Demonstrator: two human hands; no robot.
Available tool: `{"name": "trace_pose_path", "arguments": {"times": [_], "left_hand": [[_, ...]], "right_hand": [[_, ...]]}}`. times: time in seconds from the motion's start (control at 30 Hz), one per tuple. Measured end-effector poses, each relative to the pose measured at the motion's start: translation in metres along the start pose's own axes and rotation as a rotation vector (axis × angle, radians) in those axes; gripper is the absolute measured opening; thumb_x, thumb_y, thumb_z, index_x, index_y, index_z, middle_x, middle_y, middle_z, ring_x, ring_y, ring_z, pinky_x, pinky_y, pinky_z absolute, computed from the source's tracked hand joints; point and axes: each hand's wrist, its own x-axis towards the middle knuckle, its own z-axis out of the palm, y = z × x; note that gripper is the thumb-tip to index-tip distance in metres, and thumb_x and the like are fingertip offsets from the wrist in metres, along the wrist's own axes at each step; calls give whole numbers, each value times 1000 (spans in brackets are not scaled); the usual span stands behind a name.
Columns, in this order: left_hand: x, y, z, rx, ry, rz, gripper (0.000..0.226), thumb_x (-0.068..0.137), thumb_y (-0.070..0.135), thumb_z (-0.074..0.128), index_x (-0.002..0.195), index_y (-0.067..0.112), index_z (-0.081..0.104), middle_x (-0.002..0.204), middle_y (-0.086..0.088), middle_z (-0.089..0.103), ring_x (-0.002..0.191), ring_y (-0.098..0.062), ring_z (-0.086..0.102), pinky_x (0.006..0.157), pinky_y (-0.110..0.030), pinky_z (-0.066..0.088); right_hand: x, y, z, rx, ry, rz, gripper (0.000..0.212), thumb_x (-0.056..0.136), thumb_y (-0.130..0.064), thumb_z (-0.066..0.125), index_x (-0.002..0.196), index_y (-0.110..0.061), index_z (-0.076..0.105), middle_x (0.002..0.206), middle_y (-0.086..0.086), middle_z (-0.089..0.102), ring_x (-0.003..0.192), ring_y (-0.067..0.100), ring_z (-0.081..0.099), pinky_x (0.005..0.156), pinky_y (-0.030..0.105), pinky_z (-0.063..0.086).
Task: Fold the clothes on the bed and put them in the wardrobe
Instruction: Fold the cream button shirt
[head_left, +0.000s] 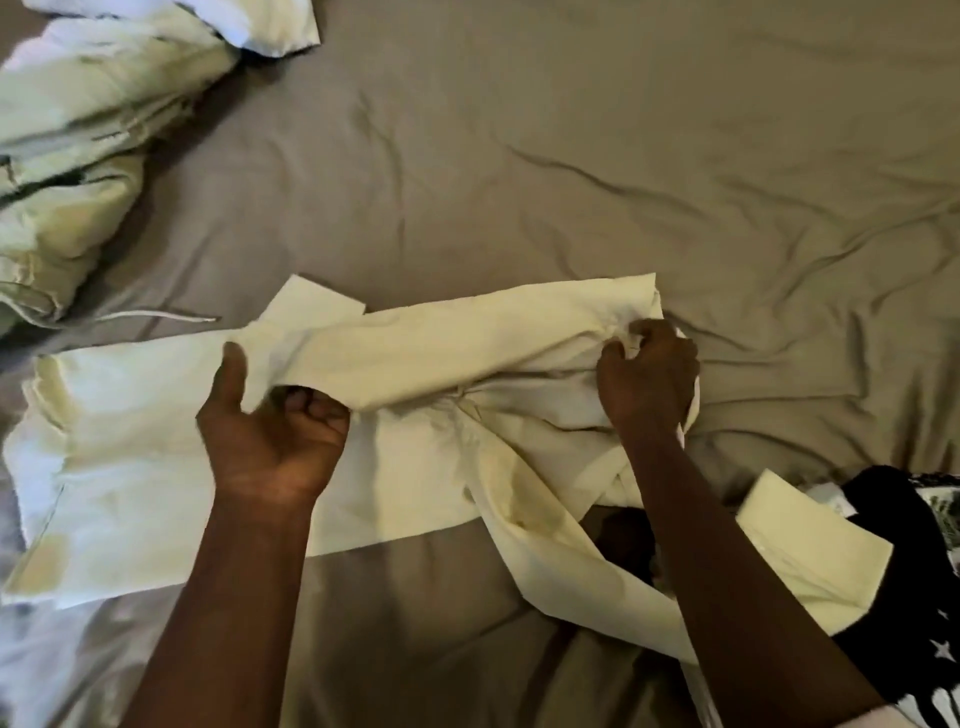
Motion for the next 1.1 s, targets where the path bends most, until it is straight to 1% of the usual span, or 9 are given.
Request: {"name": "trace_pose_path", "arguments": {"times": [0.07,0.13,0.33,0.5,0.67,0.77,0.87,1.0,1.1], "left_hand": [[7,2,7,138,74,110,12,96,25,67,95,15,73,100,1,76,100,-19,73,85,-34,60],[8,5,13,246,131,280,25,96,14,64,119,17,74,107,3,76,100,-17,72,81,-34,60],[-49,25,16,585,5,761,52,94,10,64,145,12,55,99,17,75,97,-8,69,81,-38,62],[-53,43,-6,494,41,697,63,83,23,71,144,15,58,148,-8,58,111,-18,66,83,-40,61],[-26,58,-29,282,242,575,68,66,29,77,131,12,65,118,6,68,112,-11,67,90,-35,56],[-16,59,-41,208,239,499,68,56,31,78,121,19,62,119,5,64,111,-10,65,89,-37,58],[-13,57,-49,133,206,444,62,60,27,79,119,19,61,125,5,64,119,-20,66,94,-45,58],[-16,58,-49,72,177,384,11,86,19,64,97,22,63,114,5,66,112,-24,67,97,-50,56],[-26,67,-37,-27,141,346,12,89,16,61,101,17,63,109,0,64,107,-28,68,86,-46,60]], "right_hand": [[-23,-14,4,2,212,-155,40,88,-26,62,127,-18,60,129,11,56,125,34,52,106,46,39],[-50,-30,12,74,281,-326,42,94,-28,60,134,-16,56,136,9,54,132,30,49,112,46,37],[-91,-31,62,121,-16,-425,71,104,-53,42,163,-19,24,171,9,18,160,24,9,128,48,15],[-67,-18,83,-136,-103,-451,78,101,-66,20,165,-21,21,172,12,11,160,28,4,128,52,7],[-64,-10,90,-342,-114,-517,91,95,-78,21,165,-20,19,172,17,6,160,34,-1,127,56,6],[-79,-18,77,-285,6,-584,92,92,-76,41,160,-14,33,167,19,23,157,38,13,126,57,10],[-108,-28,65,-208,143,-787,74,81,-69,67,124,-9,63,123,13,60,121,36,53,113,54,32],[-135,-26,76,-270,165,-815,30,82,-40,72,91,-13,61,86,3,57,84,30,57,87,46,39],[-140,-22,80,-233,125,-738,21,78,-32,71,86,-16,59,84,0,57,83,27,56,84,44,41]]}}
